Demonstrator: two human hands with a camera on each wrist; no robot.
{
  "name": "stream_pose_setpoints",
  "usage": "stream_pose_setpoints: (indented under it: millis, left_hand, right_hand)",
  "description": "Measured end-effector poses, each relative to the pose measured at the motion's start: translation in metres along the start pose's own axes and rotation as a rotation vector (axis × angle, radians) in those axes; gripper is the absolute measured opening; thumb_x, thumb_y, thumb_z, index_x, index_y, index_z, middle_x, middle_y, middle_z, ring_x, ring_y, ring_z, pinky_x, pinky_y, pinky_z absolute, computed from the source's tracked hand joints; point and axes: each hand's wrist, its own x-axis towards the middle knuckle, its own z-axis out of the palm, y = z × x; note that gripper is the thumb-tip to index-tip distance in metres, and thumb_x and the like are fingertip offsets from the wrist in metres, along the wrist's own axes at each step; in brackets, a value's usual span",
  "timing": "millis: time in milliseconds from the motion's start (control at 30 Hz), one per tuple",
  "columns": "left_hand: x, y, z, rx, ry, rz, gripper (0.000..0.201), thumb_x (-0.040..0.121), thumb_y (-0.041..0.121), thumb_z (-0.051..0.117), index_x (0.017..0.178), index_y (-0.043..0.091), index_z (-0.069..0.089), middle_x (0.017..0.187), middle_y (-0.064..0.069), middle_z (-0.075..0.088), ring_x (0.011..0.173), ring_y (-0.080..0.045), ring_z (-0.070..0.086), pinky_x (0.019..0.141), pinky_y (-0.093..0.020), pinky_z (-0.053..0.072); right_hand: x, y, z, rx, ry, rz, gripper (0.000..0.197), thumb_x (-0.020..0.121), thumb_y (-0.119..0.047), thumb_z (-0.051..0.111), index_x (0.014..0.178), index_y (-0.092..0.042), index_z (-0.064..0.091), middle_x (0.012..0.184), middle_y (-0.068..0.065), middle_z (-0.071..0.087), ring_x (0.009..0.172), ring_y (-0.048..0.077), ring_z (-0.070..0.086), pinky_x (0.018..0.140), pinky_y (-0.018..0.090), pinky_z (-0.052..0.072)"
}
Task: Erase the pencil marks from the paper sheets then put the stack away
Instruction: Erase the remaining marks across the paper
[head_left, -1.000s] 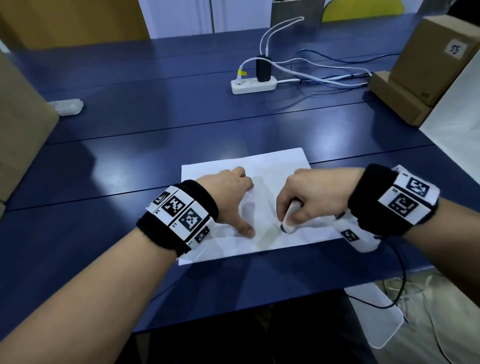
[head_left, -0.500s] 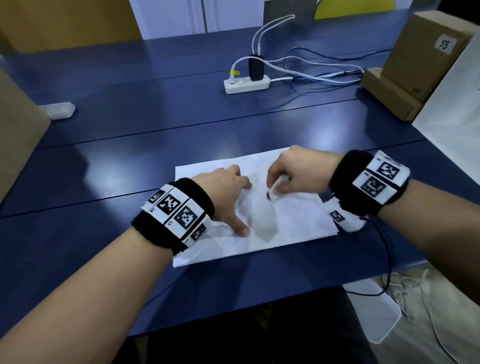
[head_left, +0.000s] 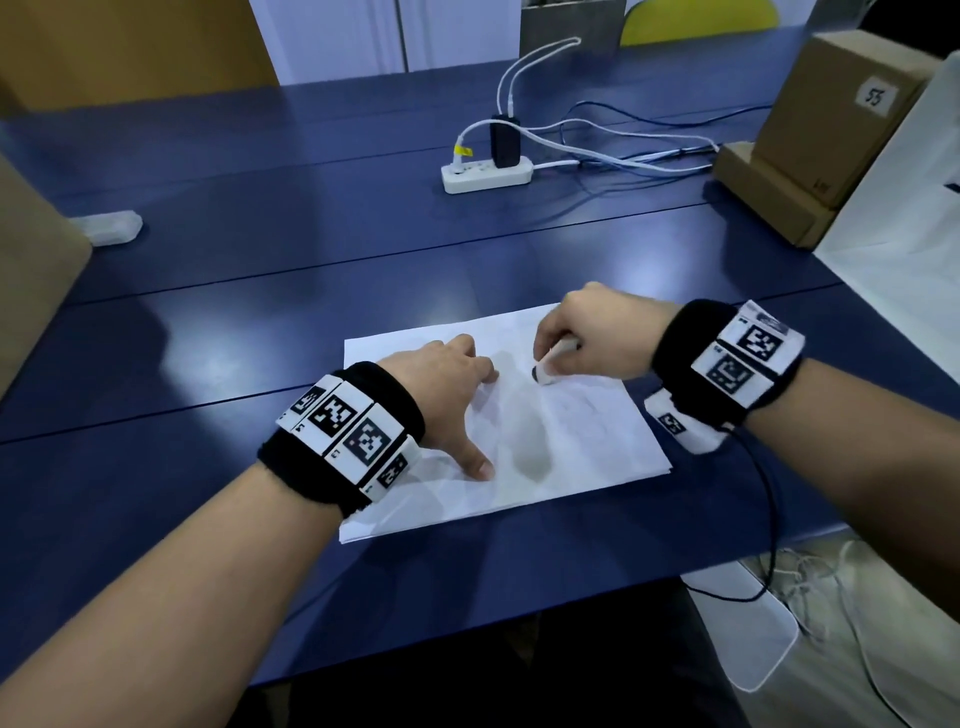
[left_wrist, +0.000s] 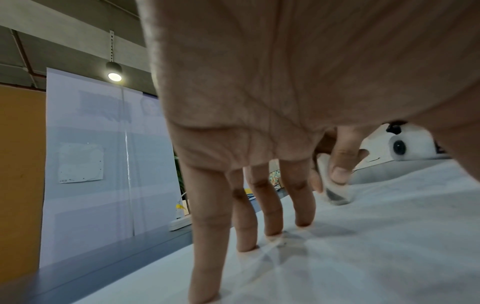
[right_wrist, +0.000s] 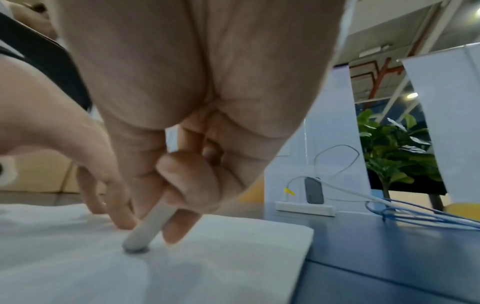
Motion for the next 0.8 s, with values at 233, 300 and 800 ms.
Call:
stream_pose_setpoints:
  millis: [233,300,800]
  left_hand:
    - [0.002,0.001,-0.001,0.005,-0.013,-0.007,0.109,0.049,0.071,0.082,0.141,0.030,0.040,0.125,0.007,0.039,0.115,-0.018,0.046,0.089,-0.044,0.051]
    - [0.002,0.001,-0.002,0.010,-0.013,-0.010,0.108,0.050,0.071,0.082,0.141,0.031,0.040,0.125,0.007,0.039,0.115,-0.018,0.046,0.088,-0.044,0.051]
    - [0.003,0.002,-0.002,0.018,-0.017,-0.013,0.111,0.049,0.072,0.081,0.142,0.030,0.039,0.125,0.007,0.039,0.117,-0.018,0.045,0.091,-0.045,0.051]
  right_hand:
    - [-0.027,-0.014,0.007,0.015,-0.320,-0.170,0.013,0.081,-0.025,0.074,0.092,-0.031,0.077,0.068,-0.014,0.069,0.063,-0.007,0.058,0.057,0.009,0.042]
    - [-0.010,-0.006,0.006,-0.002,-0.129,-0.098,0.013,0.082,-0.032,0.072,0.094,-0.031,0.076,0.072,-0.015,0.067,0.071,-0.007,0.061,0.066,0.013,0.048]
    - [-0.008,0.007,0.002,0.026,-0.049,-0.012,0.013,0.079,-0.039,0.074,0.088,-0.029,0.074,0.082,-0.012,0.073,0.078,0.003,0.062,0.078,0.035,0.056]
